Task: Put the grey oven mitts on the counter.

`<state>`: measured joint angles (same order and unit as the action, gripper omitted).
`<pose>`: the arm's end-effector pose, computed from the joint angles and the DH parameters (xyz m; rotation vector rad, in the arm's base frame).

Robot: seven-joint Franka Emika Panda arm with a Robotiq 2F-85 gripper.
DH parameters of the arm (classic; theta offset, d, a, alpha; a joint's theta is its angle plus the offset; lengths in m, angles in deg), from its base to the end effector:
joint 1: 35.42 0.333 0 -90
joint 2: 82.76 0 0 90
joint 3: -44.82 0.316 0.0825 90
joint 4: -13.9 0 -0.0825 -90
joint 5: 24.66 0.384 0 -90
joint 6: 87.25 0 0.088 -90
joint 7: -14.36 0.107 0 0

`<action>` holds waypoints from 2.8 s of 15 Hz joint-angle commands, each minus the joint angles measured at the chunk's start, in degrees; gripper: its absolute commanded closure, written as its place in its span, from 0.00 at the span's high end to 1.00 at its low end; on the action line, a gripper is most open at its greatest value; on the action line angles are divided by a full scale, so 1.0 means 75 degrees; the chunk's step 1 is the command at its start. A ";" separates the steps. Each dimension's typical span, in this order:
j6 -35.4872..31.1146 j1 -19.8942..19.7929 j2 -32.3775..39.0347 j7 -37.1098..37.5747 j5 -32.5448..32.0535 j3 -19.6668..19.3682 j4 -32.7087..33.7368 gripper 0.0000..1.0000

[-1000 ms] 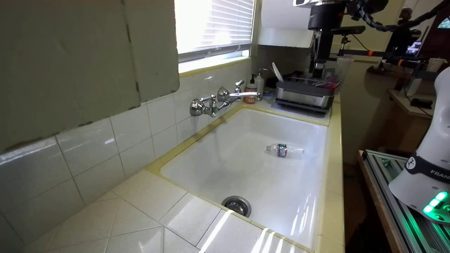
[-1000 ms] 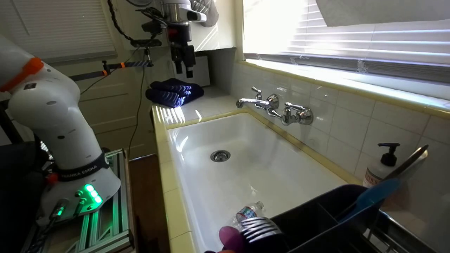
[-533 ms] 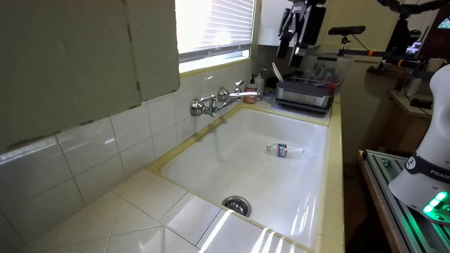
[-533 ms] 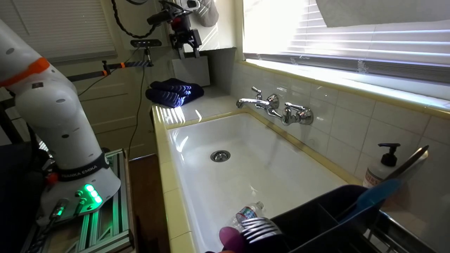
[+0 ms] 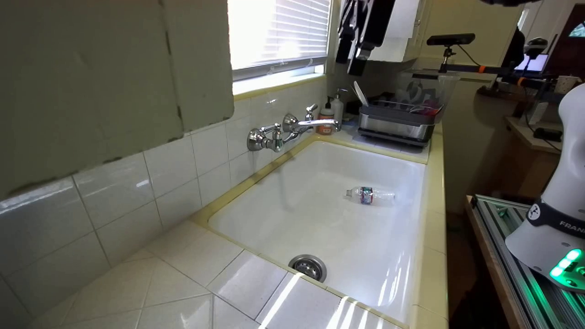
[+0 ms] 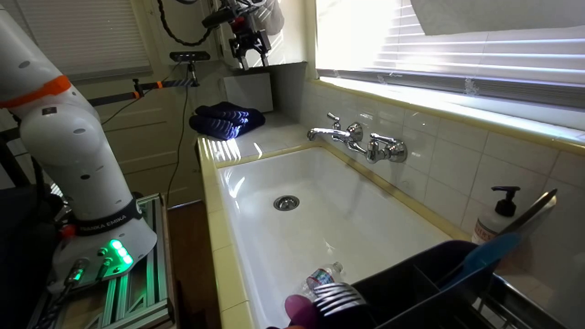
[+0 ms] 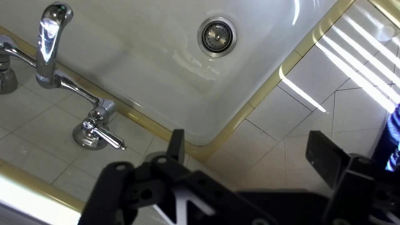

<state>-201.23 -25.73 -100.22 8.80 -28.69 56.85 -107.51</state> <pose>0.4471 0.1834 0.5536 2.9317 0.7411 0.2791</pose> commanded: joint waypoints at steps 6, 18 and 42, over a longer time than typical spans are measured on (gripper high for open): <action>-0.1508 0.0264 0.0054 -0.0223 0.0761 -0.0219 0.0377 1.00; -0.2836 0.0947 0.1278 -0.2808 0.3168 -0.0472 0.1979 1.00; -0.3257 0.0924 0.2738 -0.6840 0.6454 -0.0051 0.4261 0.63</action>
<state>-226.28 -18.93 -81.30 -39.40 16.23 56.13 -77.83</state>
